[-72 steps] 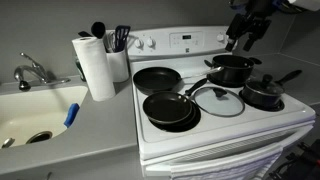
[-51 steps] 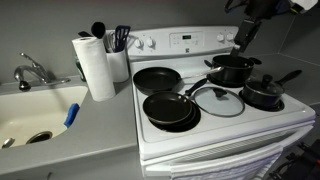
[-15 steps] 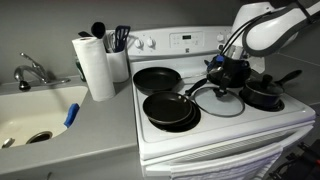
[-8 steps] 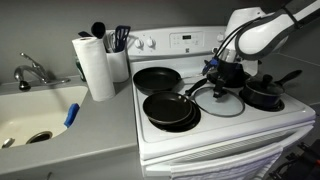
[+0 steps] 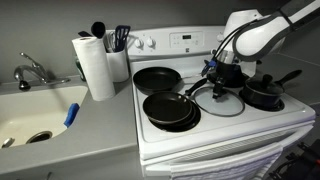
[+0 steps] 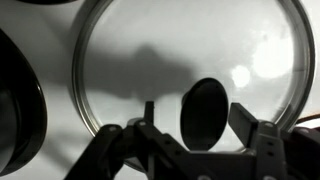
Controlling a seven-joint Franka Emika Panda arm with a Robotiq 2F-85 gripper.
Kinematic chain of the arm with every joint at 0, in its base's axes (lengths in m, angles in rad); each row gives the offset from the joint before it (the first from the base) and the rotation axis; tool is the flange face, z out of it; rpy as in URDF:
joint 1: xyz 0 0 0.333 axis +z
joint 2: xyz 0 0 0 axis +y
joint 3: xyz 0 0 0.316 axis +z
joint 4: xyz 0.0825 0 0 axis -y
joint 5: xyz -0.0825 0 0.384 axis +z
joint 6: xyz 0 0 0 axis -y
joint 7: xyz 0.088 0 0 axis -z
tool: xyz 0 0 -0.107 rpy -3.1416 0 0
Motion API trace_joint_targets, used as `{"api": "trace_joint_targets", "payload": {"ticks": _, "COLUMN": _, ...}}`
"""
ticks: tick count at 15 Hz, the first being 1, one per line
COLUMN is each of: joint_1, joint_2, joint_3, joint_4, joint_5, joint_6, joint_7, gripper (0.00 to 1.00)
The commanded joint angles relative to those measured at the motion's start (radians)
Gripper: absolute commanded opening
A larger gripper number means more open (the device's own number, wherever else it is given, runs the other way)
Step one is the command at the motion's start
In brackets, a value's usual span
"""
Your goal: Put the lid on top of the black pot on the right side of the stove
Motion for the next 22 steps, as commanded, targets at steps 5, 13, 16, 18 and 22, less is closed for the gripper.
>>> {"api": "trace_joint_targets", "payload": {"ticks": 5, "joint_1": -0.023, "joint_2": 0.001, "joint_3": 0.025, "joint_4": 0.026, "joint_5": 0.004, "joint_6": -0.041, "joint_7": 0.007, "gripper": 0.17}}
{"api": "trace_joint_targets", "payload": {"ticks": 13, "joint_1": -0.024, "joint_2": -0.028, "joint_3": 0.026, "joint_4": 0.108, "joint_5": 0.007, "joint_6": -0.267, "joint_7": -0.048, "gripper": 0.13}}
{"api": "trace_joint_targets", "payload": {"ticks": 16, "joint_1": -0.021, "joint_2": -0.040, "joint_3": 0.024, "joint_4": 0.170, "joint_5": -0.047, "joint_6": -0.341, "joint_7": -0.034, "gripper": 0.13}}
{"api": "trace_joint_targets", "payload": {"ticks": 18, "joint_1": -0.018, "joint_2": -0.043, "joint_3": 0.027, "joint_4": 0.216, "joint_5": -0.064, "joint_6": -0.385, "joint_7": -0.040, "gripper": 0.13}}
{"api": "trace_joint_targets", "payload": {"ticks": 22, "joint_1": -0.018, "joint_2": -0.054, "joint_3": 0.029, "joint_4": 0.307, "joint_5": -0.060, "joint_6": -0.507, "joint_7": -0.057, "gripper": 0.13}}
